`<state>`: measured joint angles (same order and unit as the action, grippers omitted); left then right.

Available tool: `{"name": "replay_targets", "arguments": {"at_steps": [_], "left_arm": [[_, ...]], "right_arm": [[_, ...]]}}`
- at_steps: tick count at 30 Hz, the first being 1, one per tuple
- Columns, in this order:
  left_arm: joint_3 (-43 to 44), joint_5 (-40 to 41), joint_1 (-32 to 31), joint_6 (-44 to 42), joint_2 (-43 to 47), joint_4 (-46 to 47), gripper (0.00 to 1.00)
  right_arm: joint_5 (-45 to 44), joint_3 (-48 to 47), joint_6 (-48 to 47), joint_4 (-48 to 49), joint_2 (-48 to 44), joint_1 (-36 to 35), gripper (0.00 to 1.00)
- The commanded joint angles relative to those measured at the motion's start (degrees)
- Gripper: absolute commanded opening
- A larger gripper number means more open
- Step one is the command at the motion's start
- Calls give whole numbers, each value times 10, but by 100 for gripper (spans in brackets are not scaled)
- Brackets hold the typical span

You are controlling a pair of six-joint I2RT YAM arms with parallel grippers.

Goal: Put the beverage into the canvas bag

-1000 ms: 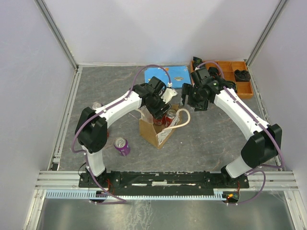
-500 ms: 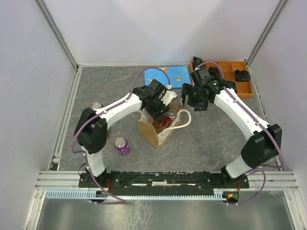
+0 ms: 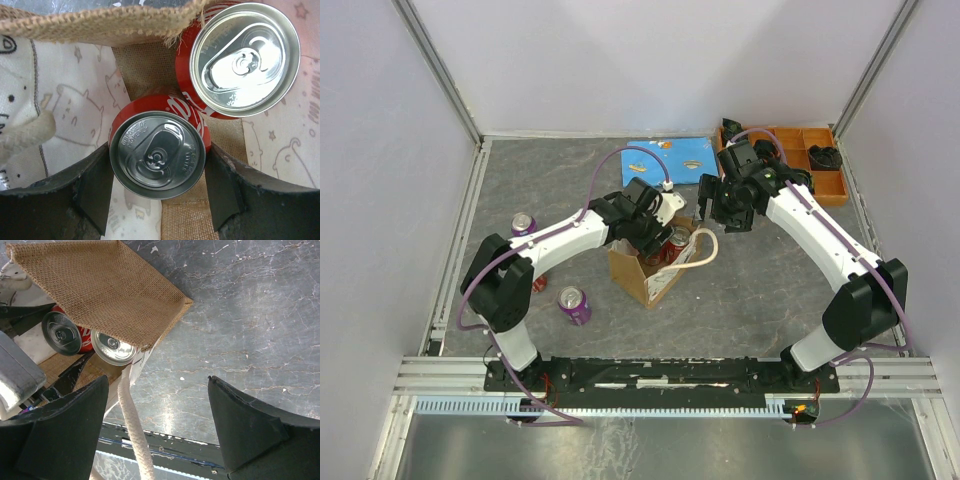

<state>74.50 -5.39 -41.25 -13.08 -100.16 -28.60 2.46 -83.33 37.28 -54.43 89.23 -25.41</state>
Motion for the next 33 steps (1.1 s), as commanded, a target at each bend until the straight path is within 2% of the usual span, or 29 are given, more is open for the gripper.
{"name": "replay_targets", "arguments": {"at_steps": [1, 20, 24, 27, 29, 30, 32, 33], "left_arm": [[-16, 45, -2, 18, 21, 85, 3], [8, 100, -2, 35, -5, 115, 4], [18, 98, -1, 45, -16, 94, 22], [19, 89, -2, 51, -6, 85, 48], [18, 83, -1, 55, 0, 80, 59], [18, 81, -2, 56, 2, 76, 61], [16, 78, -2, 59, 3, 69, 72], [13, 78, -2, 60, 3, 67, 74]], "right_arm": [[0, -5, 2, 9, -11, -3, 88], [5, -9, 4, 12, -1, -3, 88], [6, -14, 3, 8, 2, -3, 88], [6, -14, 3, 8, 2, -2, 88], [7, -13, 3, 8, 3, -3, 88], [8, -13, 2, 9, 4, -3, 88], [9, -13, 3, 11, 6, -2, 88], [11, -13, 3, 12, 6, -3, 88]]}}
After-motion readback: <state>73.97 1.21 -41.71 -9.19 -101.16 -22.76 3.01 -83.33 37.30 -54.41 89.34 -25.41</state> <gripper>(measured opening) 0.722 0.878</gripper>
